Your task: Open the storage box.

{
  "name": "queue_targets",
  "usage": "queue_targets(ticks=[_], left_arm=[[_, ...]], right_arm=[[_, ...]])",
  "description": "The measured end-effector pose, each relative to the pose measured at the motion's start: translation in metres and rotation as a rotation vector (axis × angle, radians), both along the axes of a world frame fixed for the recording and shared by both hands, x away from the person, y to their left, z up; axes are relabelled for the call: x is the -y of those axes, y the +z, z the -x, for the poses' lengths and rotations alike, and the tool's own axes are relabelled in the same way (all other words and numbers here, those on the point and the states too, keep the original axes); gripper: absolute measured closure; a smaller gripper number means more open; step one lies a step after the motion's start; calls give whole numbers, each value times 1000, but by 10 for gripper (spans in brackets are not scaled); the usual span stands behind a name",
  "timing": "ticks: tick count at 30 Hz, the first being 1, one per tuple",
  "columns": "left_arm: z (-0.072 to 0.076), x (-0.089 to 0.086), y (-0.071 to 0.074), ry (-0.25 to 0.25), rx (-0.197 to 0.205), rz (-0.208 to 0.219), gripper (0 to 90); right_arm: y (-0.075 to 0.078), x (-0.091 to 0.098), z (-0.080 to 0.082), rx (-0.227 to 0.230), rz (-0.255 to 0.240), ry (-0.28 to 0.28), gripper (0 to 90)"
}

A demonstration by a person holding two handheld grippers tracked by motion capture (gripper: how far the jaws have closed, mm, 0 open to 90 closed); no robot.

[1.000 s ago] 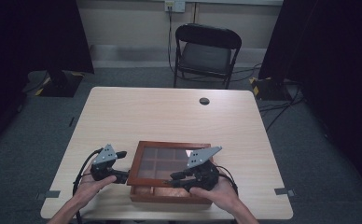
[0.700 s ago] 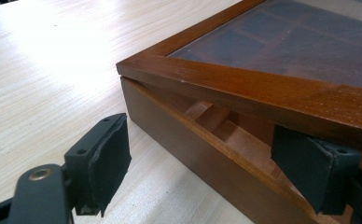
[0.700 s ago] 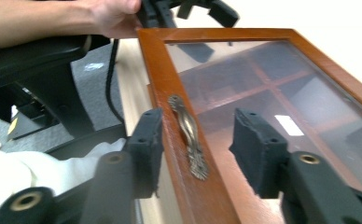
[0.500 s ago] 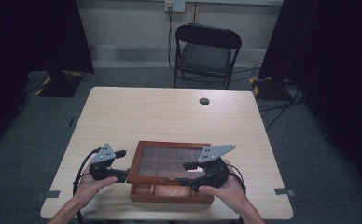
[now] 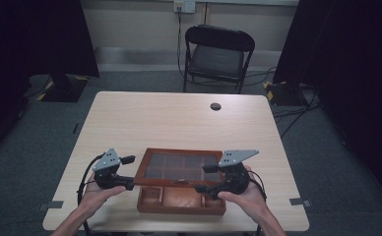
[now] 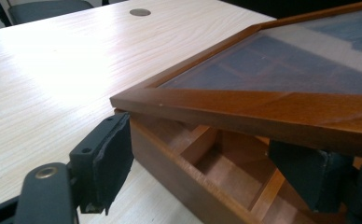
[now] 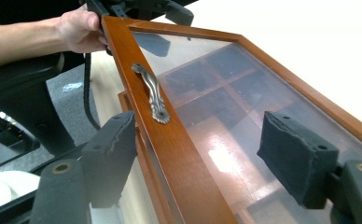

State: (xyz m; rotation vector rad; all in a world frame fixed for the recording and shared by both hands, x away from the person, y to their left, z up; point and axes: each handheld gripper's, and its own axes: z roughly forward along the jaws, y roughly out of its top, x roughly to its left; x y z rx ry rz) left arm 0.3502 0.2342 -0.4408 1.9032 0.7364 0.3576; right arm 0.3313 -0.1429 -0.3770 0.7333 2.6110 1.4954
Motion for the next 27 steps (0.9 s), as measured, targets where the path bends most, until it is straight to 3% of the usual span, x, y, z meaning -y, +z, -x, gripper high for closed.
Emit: queue_targets(ticks=[4, 11, 27], left_arm=[[-2, 1, 3, 21, -6, 24, 205], [-4, 2, 8, 9, -21, 36, 255], [-15, 6, 24, -58, -32, 48, 311]], right_arm=[[1, 5, -1, 11, -10, -13, 241], [2, 11, -3, 23, -11, -43, 214], [-1, 35, -10, 63, -17, -141, 189]])
